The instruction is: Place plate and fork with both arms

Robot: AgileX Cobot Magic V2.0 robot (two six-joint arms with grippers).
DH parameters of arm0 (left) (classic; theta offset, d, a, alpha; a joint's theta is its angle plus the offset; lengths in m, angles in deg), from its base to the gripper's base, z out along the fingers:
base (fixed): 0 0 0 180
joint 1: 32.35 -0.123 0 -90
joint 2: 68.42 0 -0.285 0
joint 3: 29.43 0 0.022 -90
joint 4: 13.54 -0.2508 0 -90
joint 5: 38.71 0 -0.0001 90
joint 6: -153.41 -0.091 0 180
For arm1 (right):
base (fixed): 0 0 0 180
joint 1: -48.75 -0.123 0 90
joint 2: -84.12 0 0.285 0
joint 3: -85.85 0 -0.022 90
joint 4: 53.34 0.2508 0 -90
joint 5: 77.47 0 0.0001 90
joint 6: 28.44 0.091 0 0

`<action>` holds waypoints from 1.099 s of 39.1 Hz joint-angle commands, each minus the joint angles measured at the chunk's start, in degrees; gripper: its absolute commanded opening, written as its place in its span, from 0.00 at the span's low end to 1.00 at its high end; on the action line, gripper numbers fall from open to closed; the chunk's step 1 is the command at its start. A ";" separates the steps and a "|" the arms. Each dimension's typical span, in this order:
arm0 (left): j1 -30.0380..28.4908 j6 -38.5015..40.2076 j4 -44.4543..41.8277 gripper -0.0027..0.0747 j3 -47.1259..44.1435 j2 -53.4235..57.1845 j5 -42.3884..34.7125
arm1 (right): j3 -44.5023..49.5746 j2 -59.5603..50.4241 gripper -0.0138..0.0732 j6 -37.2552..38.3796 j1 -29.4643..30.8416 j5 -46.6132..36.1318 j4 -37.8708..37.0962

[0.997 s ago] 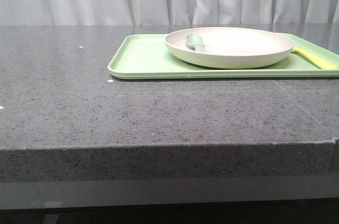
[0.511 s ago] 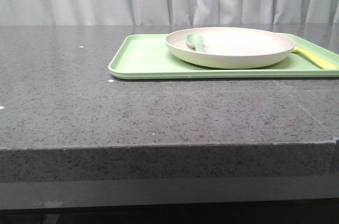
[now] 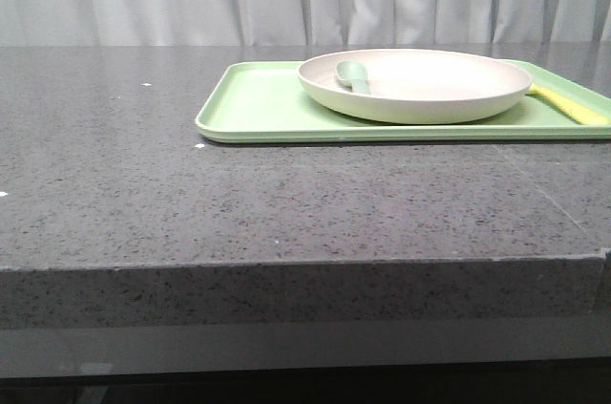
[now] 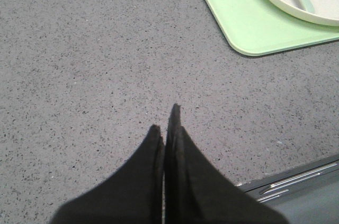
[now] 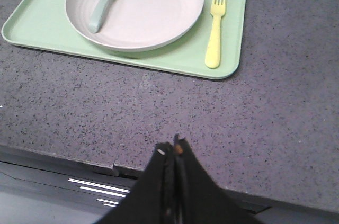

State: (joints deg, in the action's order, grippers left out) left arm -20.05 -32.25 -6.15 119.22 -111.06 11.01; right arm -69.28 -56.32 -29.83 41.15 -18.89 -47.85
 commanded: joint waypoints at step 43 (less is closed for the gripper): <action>-12.88 -0.78 -1.74 0.01 -46.41 36.51 -47.78 | -1.38 0.25 0.08 0.04 0.05 -4.32 0.02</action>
State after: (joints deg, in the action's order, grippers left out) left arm -33.14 -33.09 -8.73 73.02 -75.93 -27.31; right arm -69.28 -56.32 -29.69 41.15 -18.94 -47.75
